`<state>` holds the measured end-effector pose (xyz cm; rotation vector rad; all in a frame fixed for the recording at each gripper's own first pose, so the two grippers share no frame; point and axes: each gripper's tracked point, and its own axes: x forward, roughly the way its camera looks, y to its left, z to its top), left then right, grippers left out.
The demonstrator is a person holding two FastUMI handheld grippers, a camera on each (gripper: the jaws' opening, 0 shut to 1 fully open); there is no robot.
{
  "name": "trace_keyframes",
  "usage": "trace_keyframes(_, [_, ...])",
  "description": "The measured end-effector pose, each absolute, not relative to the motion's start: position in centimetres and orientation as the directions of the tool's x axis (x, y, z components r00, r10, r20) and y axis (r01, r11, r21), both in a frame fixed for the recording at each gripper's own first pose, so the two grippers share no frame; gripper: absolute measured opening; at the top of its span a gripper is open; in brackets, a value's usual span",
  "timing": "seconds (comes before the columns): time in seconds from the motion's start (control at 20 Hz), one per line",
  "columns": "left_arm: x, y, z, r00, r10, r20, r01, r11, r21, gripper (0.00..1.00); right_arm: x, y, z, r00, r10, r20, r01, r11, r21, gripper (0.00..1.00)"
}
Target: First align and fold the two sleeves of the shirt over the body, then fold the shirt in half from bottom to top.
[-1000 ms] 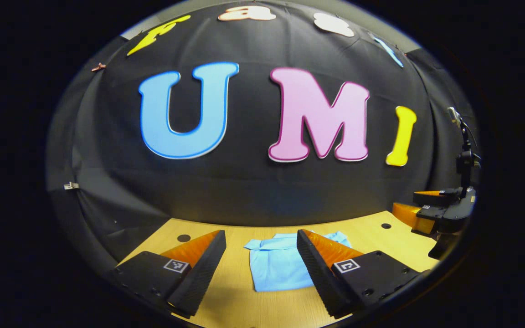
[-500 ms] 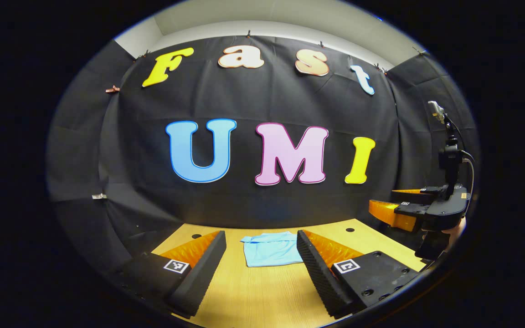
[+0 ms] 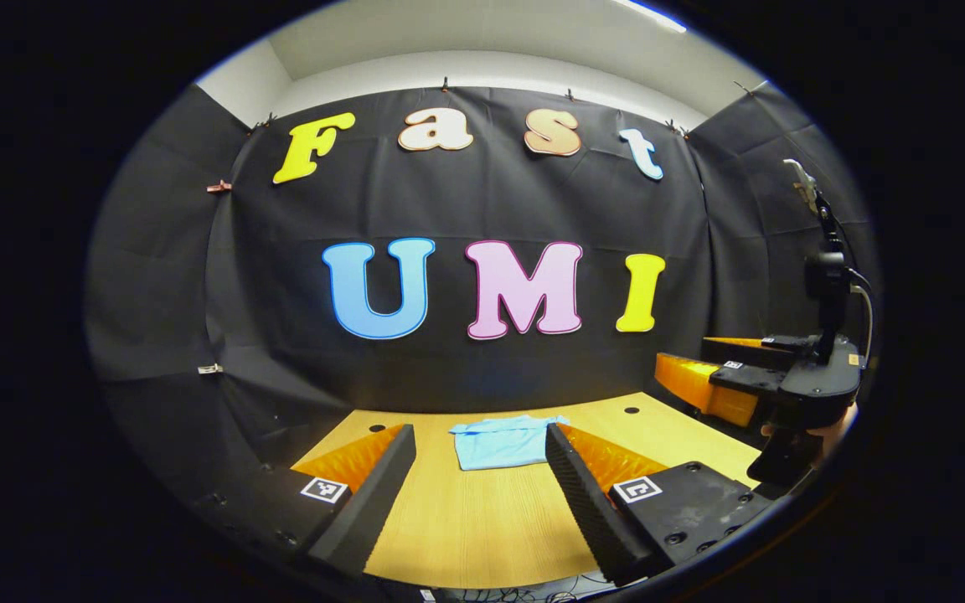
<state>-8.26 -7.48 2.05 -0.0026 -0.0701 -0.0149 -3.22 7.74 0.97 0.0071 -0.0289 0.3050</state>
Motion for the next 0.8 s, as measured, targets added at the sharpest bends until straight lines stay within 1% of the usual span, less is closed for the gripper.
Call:
trace_keyframes(0.25, [-8.7, -7.1, 1.8, 0.998, 0.005, 0.064, -0.005, 1.000, 0.001, 0.99, -4.5, 7.8, 0.8, 0.951, 0.308, 0.030, -0.308, 0.951, -0.011, 0.97])
trace_keyframes(0.45, [-8.5, -6.8, 2.1, 0.998, 0.020, 0.060, -0.021, 1.000, 0.011, 0.99, -4.4, 7.4, 0.2, 0.954, 0.298, 0.008, -0.299, 0.954, 0.024, 0.97])
trace_keyframes(0.65, [-8.1, -6.3, 1.9, 0.999, 0.033, 0.043, -0.033, 0.999, -0.001, 0.99, -3.5, 7.7, 0.0, 0.951, 0.308, 0.003, -0.308, 0.951, -0.014, 0.97])
trace_keyframes(0.7, [-8.1, -6.1, 1.8, 0.999, 0.038, 0.038, -0.038, 0.999, 0.000, 0.97, -3.3, 7.9, -0.1, 0.950, 0.312, 0.002, -0.312, 0.950, -0.011, 0.99])
trace_keyframes(0.75, [-8.0, -5.9, 1.5, 0.999, 0.042, 0.033, -0.042, 0.999, -0.001, 0.99, -3.4, 8.2, -0.3, 0.948, 0.319, -0.002, -0.319, 0.948, 0.002, 0.95])
trace_keyframes(0.8, [-8.0, -5.9, 1.5, 0.999, 0.045, 0.031, -0.045, 0.999, -0.003, 0.99, -3.4, 8.4, -0.3, 0.947, 0.322, -0.004, -0.322, 0.947, 0.015, 0.97])
